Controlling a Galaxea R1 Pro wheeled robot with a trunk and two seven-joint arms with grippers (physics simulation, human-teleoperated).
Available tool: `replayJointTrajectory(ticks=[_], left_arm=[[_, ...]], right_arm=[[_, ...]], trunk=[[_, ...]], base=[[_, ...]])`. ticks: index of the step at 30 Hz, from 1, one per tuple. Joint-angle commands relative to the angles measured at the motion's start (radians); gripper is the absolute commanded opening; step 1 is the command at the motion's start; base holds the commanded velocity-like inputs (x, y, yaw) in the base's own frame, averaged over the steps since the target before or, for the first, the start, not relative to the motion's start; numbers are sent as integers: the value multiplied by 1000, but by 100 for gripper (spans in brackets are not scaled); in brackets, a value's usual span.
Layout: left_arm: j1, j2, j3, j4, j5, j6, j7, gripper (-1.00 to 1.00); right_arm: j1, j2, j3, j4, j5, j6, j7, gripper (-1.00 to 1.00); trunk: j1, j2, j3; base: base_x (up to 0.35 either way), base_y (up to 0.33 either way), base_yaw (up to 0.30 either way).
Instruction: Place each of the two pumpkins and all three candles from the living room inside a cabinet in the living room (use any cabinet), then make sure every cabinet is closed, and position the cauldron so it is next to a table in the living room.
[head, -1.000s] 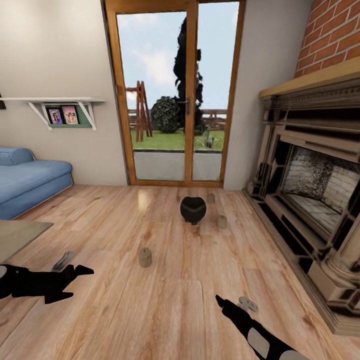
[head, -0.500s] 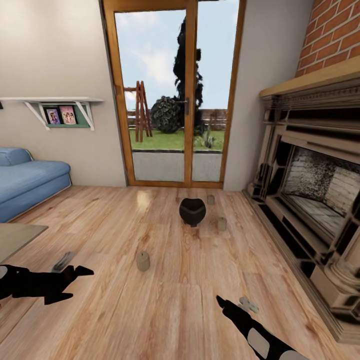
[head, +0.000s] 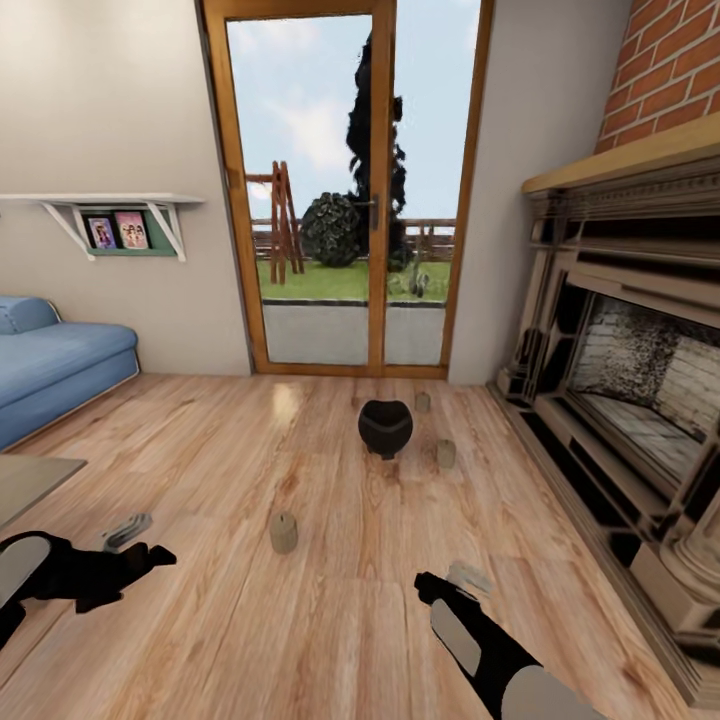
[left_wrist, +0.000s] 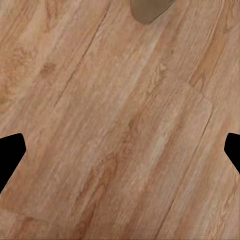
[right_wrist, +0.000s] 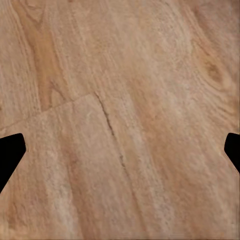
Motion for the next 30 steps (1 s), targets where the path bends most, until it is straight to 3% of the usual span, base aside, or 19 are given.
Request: replayJointTrajectory(ticks=[1,4,6,10,14,17,21,25,28,30], left_arm=[[-1,-1,-1,-1,-4,-1,11,100],[-1,-4,-2,-4,-40,-2,11,100],[-1,-4,-5,-6,-52,-10,12,100],[-3,-5,-7,-8,-58,-19,13,100],[-11,-10,-9,-20,-57,-20,9,100],[-14,-55,-12,-51,-61,-20,13,100],[-14,-93,-9,-121,-109,-12,44,100],[-15,-106,-11,-142,-127,-9,67,100],[-15,-142,-20,-136,-136,-5,69,100],[-15,-151,-20,-133,-139,-4,69,100]], right_arm=[[-2,1,10,-47,-3,40,-35,100],[-9,3,16,-157,-3,135,-90,100],[-22,3,17,-238,-3,238,-174,100],[-29,3,19,-376,-9,346,-330,100],[-39,4,23,-462,-17,469,-431,100],[-48,3,21,-497,-19,590,-455,100],[-51,2,19,-517,-18,678,-465,100],[-51,2,19,-523,-19,712,-466,100],[-51,2,19,-524,-19,719,-466,100],[-51,2,18,-525,-19,720,-467,100]], trunk=[[0,0,-1],[0,0,-1],[0,0,-1],[0,0,-1],[0,0,-1],[0,0,-1],[0,0,-1],[0,0,-1],[0,0,-1],[0,0,-1]], base=[[77,0,0],[37,0,0],[11,0,0],[9,0,0],[136,0,0],[174,-13,0],[51,-9,0],[125,-2,0],[289,0,0],[323,0,0]])
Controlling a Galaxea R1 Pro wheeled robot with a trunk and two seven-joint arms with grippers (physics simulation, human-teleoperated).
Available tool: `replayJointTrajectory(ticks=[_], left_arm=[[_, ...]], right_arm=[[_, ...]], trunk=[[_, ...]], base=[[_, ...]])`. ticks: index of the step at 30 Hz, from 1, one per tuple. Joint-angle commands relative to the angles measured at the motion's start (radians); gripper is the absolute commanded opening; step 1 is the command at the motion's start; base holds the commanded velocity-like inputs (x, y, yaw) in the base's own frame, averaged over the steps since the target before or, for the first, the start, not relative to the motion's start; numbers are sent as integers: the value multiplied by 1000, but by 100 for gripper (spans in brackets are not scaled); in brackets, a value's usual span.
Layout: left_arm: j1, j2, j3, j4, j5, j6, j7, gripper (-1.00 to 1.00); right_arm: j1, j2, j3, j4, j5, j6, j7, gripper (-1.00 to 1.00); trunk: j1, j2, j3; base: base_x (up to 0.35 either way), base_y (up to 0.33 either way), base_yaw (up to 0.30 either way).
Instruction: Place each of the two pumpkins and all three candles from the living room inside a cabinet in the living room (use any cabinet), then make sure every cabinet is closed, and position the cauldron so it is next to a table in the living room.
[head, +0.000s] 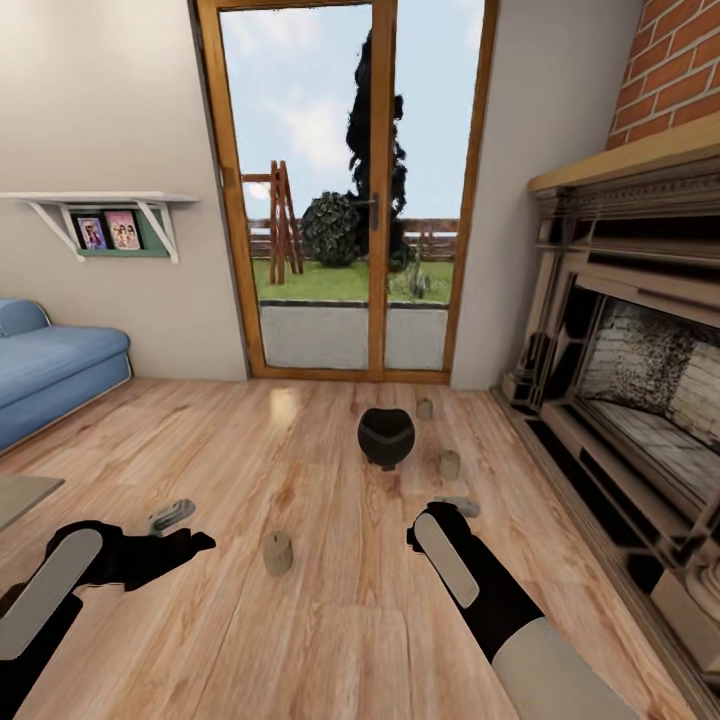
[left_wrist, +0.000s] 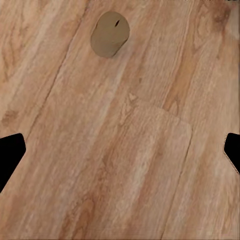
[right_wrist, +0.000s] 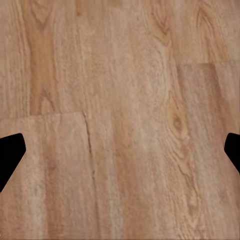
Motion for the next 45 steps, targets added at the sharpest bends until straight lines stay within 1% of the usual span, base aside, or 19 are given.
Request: replayJointTrajectory(ticks=[1,7,11,15,19,22,24,26,27,28,29,30,31,32,33,36,41,44,45], left_arm=[[-1,-1,-1,0,9,0,10,100],[-1,-4,-1,2,7,2,8,100],[-1,0,-1,6,8,2,8,100],[-2,-1,-1,50,9,3,8,100],[-4,-9,-4,102,12,4,6,100],[-4,-18,-18,123,12,4,5,100],[-4,-32,-24,141,10,3,5,100],[-4,-56,-31,149,7,2,5,100],[-4,-72,-43,155,-9,2,5,100],[-4,-82,-62,158,-38,2,5,100],[-4,-86,-78,161,-56,0,4,100],[-4,-92,-104,181,-79,-6,3,100],[-4,-99,-122,200,-89,-9,3,100],[-4,-115,-139,217,-98,-12,2,100],[-4,-123,-146,222,-102,-13,2,100],[-4,-139,-155,231,-107,-15,2,100],[-4,-144,-159,234,-108,-16,2,100],[-4,-161,-162,236,-111,-18,2,100],[-4,-166,-163,238,-118,-20,2,100]], right_arm=[[-1,0,2,-1,-9,3,-10,100],[-1,-1,1,-12,-12,4,-10,100],[-1,0,2,-19,-13,2,-8,100],[-1,-1,3,-51,-14,-1,-7,100],[-1,-1,5,-64,-14,0,-7,100],[-1,-1,6,-104,-14,3,-9,100],[-1,-1,7,-135,-14,3,-9,100],[-1,-1,10,-165,-14,3,-9,100],[-1,-2,11,-192,-14,3,-9,100],[-1,-3,11,-223,-14,3,-9,100],[0,-4,11,-248,-14,4,-9,100],[3,-6,11,-298,-14,5,-10,100],[5,-8,12,-336,-14,8,-10,100],[6,-10,11,-391,-16,20,-10,100],[6,-11,11,-420,-19,36,-10,100],[7,-12,11,-463,-28,73,-9,100],[7,-7,11,-475,-32,82,-7,100],[7,-6,11,-476,-32,82,-6,100],[7,-6,12,-476,-32,82,-6,100]], trunk=[[0,0,-1],[0,0,-1],[0,0,-1],[0,0,-1],[0,0,-1],[0,0,-1],[0,0,-1],[0,0,-1],[0,0,-1],[0,0,-1],[0,0,-1],[0,0,-1],[0,0,-1],[0,0,-1],[0,0,-1],[0,0,-1],[0,0,-1],[0,0,-1],[0,0,-1]], base=[[330,0,0],[336,0,0],[339,23,0],[331,98,0],[328,66,0],[328,14,0],[330,4,0],[315,1,0],[263,1,0],[202,0,0],[173,0,0],[117,0,0],[75,0,0],[38,0,0],[25,0,0],[10,0,0],[2,0,0],[0,0,0],[0,0,0]])
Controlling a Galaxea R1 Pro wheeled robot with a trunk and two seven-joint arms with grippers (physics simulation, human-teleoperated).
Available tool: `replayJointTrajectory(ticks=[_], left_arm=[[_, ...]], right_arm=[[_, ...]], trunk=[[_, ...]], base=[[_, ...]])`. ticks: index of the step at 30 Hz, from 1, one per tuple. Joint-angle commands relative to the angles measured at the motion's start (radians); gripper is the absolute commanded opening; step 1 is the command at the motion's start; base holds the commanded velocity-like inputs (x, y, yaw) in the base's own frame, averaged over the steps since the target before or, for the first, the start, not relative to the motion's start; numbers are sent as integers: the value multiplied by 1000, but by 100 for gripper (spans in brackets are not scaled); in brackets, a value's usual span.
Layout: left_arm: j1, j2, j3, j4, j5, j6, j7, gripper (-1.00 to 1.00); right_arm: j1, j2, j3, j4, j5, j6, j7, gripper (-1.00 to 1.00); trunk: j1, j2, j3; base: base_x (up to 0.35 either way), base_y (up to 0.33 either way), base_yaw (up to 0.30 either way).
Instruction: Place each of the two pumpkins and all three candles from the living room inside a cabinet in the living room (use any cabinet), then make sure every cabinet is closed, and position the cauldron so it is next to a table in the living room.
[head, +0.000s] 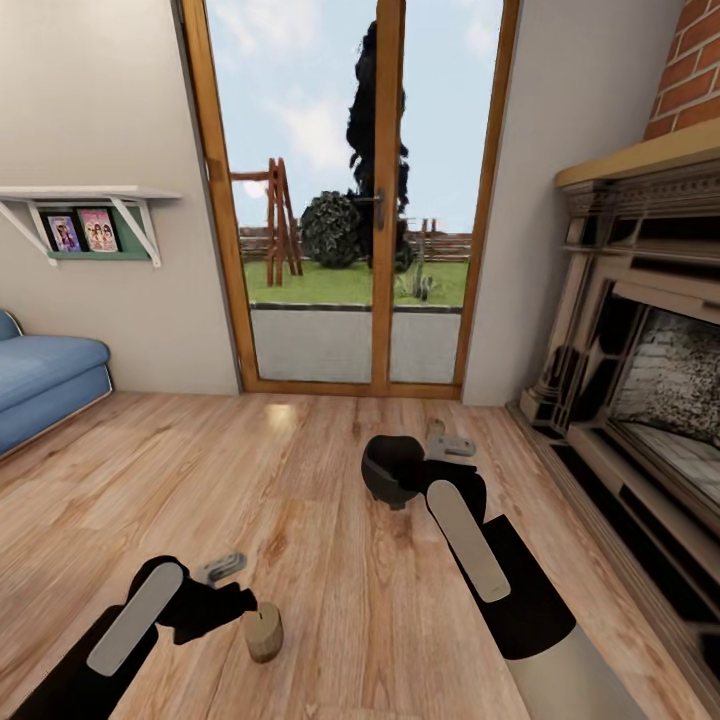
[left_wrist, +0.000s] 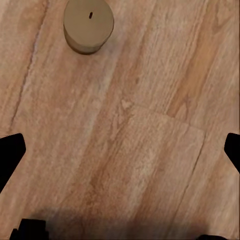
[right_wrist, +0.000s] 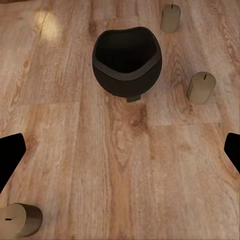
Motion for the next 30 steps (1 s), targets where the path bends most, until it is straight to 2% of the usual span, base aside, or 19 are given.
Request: replayJointTrajectory(ticks=[1,3,5,7,8,10,11,13,16,20,23,24,30], left_arm=[[-1,-3,-2,1,-5,-5,10,100],[-1,-7,-3,4,-53,-32,10,100],[-1,-26,-18,17,-116,-83,-5,100],[-1,-54,-54,59,-203,-126,-78,100],[-2,-72,-68,98,-285,-143,-152,100],[-3,-84,-76,130,-384,-155,-242,100],[-3,-86,-77,138,-421,-157,-280,100],[-4,-89,-78,149,-465,-162,-326,100],[-4,-91,-79,156,-491,-178,-349,100],[-4,-86,-73,159,-497,-184,-357,100],[-4,-85,-45,159,-498,-185,-357,100],[-4,-84,-25,159,-498,-185,-358,100],[-4,-85,1,163,-499,-185,-358,100]], right_arm=[[-1,1,1,-1,-9,3,-10,100],[-1,1,1,0,-9,3,-10,100],[-1,2,1,0,-9,3,-9,100],[-1,2,1,0,-9,2,-8,100],[-1,3,1,1,-9,2,-7,100],[-1,3,1,2,-9,1,-7,100],[-1,3,1,3,-10,1,-6,100],[-1,3,1,4,-12,0,-5,100],[-1,3,1,4,-13,0,-5,100],[-1,3,1,5,-13,0,-5,100],[-1,3,1,5,-13,0,-5,100],[-1,3,1,5,-13,0,-5,100],[-1,3,1,6,-13,0,-5,100]], trunk=[[0,-1,-1],[0,-1,-1],[0,-1,-1],[0,-1,-1],[0,-1,-1],[0,-1,-1],[0,-1,-1],[0,-1,-1],[0,-1,-1],[0,-1,-1],[0,-1,-1],[0,-1,-1],[0,-1,-1]], base=[[0,0,0],[0,0,0],[0,0,0],[0,0,0],[0,0,0],[0,0,0],[0,0,0],[0,0,0],[22,0,0],[217,20,0],[143,24,0],[57,9,0],[145,76,0]])
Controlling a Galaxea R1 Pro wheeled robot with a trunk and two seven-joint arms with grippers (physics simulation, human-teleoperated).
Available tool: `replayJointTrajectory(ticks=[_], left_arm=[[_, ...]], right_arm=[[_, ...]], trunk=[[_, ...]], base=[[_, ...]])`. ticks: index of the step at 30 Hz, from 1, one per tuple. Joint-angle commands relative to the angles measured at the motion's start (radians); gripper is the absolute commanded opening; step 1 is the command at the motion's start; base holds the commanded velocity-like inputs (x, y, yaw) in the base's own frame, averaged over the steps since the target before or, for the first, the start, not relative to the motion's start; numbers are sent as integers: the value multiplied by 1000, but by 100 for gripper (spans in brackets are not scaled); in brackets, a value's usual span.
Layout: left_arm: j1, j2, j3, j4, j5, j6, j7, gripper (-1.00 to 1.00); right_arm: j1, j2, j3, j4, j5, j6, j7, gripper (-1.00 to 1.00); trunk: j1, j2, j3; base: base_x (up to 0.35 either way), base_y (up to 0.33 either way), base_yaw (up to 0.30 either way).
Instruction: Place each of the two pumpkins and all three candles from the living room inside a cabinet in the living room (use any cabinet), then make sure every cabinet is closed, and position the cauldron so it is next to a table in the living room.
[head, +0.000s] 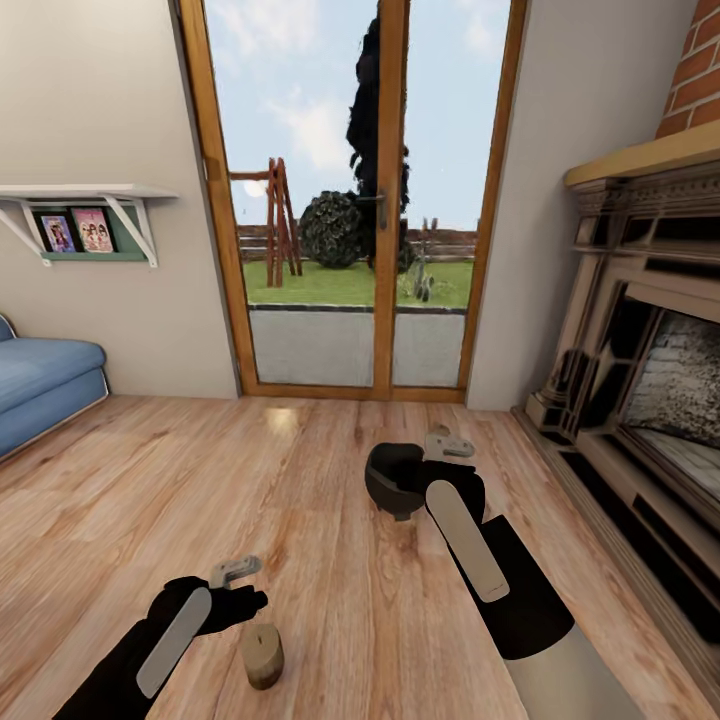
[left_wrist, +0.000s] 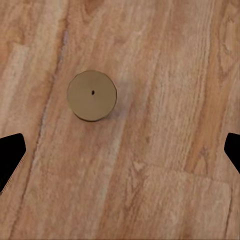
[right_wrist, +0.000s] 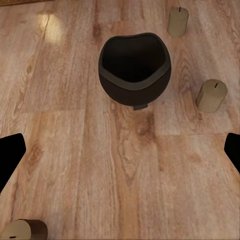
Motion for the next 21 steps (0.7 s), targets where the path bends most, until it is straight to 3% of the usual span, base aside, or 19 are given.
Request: replayJointTrajectory(ticks=[1,10,21], left_arm=[[-1,1,-2,-1,10,1,10,100],[-1,2,0,5,9,1,10,100],[-1,11,16,4,8,-1,21,100]], right_arm=[[-1,0,1,-1,-9,3,-10,100],[-1,0,1,-1,-9,4,-10,100],[-1,0,1,1,-9,3,-10,100]], trunk=[[0,0,-1],[0,0,-1],[0,0,-1]], base=[[104,58,0],[119,-34,0],[15,-8,0]])
